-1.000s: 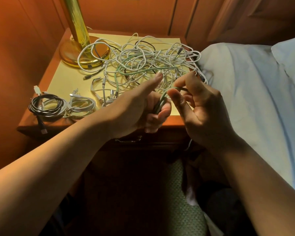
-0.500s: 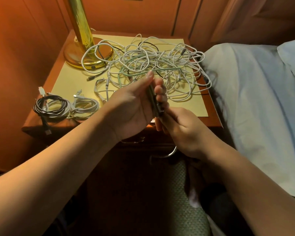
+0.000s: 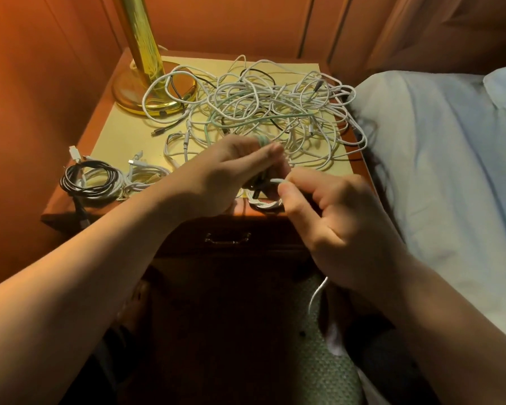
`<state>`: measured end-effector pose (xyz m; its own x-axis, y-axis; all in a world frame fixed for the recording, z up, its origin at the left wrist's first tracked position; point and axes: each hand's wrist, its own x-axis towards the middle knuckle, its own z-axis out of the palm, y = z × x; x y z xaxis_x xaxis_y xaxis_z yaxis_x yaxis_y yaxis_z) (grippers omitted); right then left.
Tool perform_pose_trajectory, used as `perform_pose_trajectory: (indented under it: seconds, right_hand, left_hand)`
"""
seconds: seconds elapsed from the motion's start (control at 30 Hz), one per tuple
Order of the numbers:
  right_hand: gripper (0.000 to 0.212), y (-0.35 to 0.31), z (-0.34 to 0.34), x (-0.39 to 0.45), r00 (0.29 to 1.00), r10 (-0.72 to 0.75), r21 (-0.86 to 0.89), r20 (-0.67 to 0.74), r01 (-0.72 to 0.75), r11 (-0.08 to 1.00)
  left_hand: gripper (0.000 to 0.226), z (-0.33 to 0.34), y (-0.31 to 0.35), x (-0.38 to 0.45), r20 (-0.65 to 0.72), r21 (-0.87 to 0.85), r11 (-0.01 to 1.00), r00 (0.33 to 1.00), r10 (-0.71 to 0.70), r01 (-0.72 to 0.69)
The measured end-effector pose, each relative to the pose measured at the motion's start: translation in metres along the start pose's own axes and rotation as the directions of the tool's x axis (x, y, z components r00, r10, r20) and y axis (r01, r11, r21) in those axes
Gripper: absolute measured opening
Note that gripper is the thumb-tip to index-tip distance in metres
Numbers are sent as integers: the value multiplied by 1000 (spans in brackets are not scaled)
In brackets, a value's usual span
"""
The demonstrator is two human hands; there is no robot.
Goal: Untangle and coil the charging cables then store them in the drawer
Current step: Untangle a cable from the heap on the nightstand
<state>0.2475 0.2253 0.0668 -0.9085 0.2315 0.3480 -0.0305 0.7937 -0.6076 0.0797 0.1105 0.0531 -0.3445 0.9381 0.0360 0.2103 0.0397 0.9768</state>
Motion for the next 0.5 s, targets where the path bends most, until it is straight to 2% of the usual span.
perform_pose_trajectory:
  seconds: [0.03, 0.1, 0.17, 0.23, 0.33, 0.5]
  right_hand:
    - [27, 1, -1, 0, 998, -37, -40, -43, 35, 999]
    - [22, 4, -3, 0, 992, -79, -127, -94, 67, 990]
    - [27, 9, -8, 1, 989, -68, -204, -129, 41, 978]
    - [29, 15, -13, 3, 987, -44, -222, -158, 8, 975]
    - [29, 27, -18, 5, 987, 29, -72, -159, -40, 997]
    - [35, 41, -7, 11, 988, 137, 147, -78, -124, 981]
  left_hand:
    - [38, 2, 0, -1, 51, -5, 1000, 999, -18, 19]
    - [40, 10, 1, -2, 166, -128, 989, 985, -52, 73]
    - [44, 18, 5, -1, 252, -288, 950, 966, -47, 121]
    - [52, 23, 7, 1, 310, -341, 929, 950, -32, 143]
    - [53, 25, 9, 3, 384, -354, 918, 923, -34, 181]
    - [35, 29, 10, 1, 441, -494, 828, 897, -25, 266]
